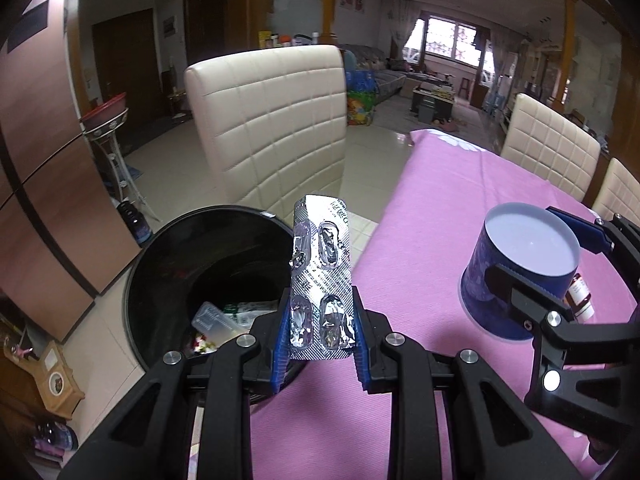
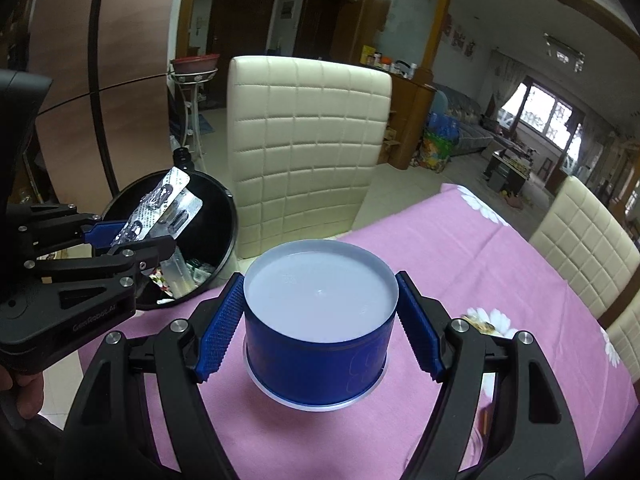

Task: Collect trash
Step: 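Carry the blister pack and blue cup over the black bin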

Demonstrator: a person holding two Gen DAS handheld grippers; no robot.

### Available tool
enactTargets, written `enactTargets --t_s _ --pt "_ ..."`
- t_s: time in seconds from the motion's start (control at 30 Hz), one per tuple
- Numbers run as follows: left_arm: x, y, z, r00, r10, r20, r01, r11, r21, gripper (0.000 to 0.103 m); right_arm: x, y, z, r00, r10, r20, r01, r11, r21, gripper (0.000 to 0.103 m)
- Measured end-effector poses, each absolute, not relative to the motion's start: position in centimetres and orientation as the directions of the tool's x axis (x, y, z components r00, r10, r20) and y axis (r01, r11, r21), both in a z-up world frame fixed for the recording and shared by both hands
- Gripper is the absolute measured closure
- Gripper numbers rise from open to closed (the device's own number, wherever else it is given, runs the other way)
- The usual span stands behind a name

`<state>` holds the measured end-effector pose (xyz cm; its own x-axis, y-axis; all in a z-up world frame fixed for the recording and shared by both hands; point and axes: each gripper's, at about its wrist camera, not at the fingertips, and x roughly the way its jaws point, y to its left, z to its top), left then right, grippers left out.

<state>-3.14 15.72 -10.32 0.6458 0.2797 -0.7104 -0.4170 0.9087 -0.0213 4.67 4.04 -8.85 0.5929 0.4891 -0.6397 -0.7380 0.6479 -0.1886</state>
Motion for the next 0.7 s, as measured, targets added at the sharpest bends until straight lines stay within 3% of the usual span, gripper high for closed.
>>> enactTargets --t_s 0.7 --pt "-7.1 17.4 -9.9 0.589 0.418 -0.692 -0.532 0.845 0.057 0.077 3.0 9.2 -9.2 0.496 0.588 -0.639 -0.84 0.513 -0.179 0.029"
